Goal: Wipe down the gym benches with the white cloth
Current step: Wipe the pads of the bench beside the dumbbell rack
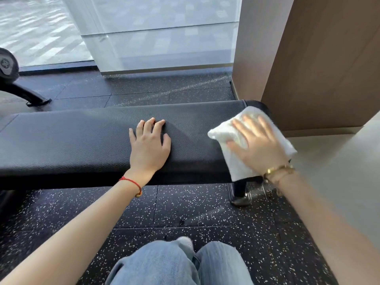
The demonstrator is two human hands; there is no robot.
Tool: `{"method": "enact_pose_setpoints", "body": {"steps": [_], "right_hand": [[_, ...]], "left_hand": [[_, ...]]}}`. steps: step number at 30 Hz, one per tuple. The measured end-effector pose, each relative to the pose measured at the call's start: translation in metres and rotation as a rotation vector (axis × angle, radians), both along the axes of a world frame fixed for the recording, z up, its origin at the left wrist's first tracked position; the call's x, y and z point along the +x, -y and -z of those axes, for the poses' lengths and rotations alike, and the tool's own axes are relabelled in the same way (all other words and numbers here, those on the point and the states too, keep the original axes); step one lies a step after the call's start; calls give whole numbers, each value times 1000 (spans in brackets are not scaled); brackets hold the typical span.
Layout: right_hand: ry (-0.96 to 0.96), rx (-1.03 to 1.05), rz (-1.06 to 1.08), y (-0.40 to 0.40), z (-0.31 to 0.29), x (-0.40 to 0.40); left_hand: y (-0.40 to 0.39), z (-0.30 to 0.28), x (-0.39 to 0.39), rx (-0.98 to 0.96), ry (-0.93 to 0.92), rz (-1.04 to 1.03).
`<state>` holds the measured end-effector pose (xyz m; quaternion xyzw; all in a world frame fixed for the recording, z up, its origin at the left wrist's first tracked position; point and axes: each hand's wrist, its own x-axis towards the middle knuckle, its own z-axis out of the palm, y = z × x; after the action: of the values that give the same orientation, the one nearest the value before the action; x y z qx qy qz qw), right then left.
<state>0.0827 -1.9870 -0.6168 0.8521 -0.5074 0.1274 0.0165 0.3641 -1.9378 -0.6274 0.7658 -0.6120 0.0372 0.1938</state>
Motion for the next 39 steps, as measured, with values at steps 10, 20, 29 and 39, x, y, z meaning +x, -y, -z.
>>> {"method": "enact_pose_setpoints", "body": {"steps": [10, 20, 29, 39], "right_hand": [[-22, 200, -155, 15, -7, 80], [50, 311, 84, 39, -27, 35], [32, 269, -227, 38, -26, 155], [384, 123, -352, 2, -4, 82]], "left_hand": [[0, 1, 4, -1, -1, -4], [-9, -6, 46, -32, 68, 13], [-16, -7, 55, -9, -14, -53], [-16, -16, 56, -20, -56, -35]]}}
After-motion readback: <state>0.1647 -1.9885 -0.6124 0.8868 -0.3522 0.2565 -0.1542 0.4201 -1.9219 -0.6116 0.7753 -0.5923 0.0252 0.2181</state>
